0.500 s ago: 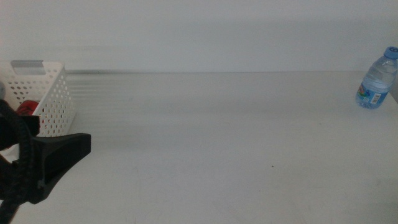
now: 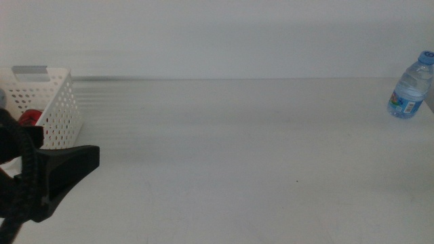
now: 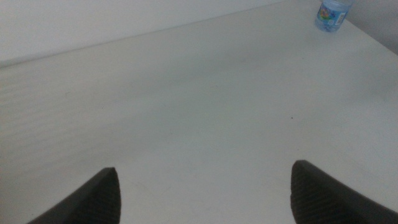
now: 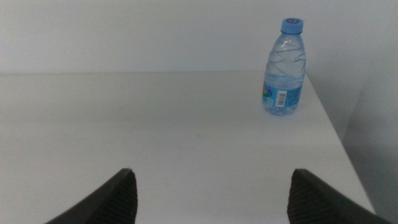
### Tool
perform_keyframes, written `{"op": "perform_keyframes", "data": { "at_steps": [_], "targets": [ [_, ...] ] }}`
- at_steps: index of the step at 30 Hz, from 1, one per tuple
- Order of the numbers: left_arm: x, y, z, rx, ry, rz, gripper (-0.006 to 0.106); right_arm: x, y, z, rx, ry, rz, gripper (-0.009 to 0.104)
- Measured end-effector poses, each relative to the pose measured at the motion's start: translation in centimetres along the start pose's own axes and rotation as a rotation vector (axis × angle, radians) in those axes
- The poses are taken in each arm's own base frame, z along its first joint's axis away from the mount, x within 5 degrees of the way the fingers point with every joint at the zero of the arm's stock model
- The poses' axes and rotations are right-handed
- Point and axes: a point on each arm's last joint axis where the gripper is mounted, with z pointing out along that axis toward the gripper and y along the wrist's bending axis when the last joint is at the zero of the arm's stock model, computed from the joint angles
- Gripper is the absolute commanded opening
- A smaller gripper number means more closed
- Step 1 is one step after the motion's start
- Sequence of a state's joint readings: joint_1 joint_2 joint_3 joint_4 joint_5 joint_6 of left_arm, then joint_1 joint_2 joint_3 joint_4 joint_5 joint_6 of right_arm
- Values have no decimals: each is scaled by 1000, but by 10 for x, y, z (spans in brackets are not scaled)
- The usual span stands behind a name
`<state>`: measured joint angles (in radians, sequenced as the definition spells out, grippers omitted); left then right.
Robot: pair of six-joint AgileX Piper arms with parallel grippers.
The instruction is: Use arms to grab the bottles and put them into the dustbin to the left of the table.
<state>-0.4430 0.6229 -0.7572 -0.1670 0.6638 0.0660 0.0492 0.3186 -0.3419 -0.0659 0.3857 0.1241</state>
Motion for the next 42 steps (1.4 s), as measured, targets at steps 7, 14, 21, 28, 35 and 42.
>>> {"op": "perform_keyframes", "data": {
  "at_steps": [7, 14, 21, 28, 35, 42],
  "targets": [
    [0, 0, 0, 0, 0, 0, 90, -20, 1, 28, 16, 67, -52, 63],
    [0, 0, 0, 0, 0, 0, 90, -24, 3, 56, -2, 52, -64, 63],
    [0, 0, 0, 0, 0, 0, 90, -25, 5, 72, -14, 40, -67, 63],
    [0, 0, 0, 0, 0, 0, 90, -25, 5, 73, -16, 34, -67, 63],
    [0, 0, 0, 0, 0, 0, 90, -25, 6, 89, -25, 27, -67, 63],
    [0, 0, 0, 0, 0, 0, 90, -13, -5, 123, 17, 67, -47, 63]
  ]
}}
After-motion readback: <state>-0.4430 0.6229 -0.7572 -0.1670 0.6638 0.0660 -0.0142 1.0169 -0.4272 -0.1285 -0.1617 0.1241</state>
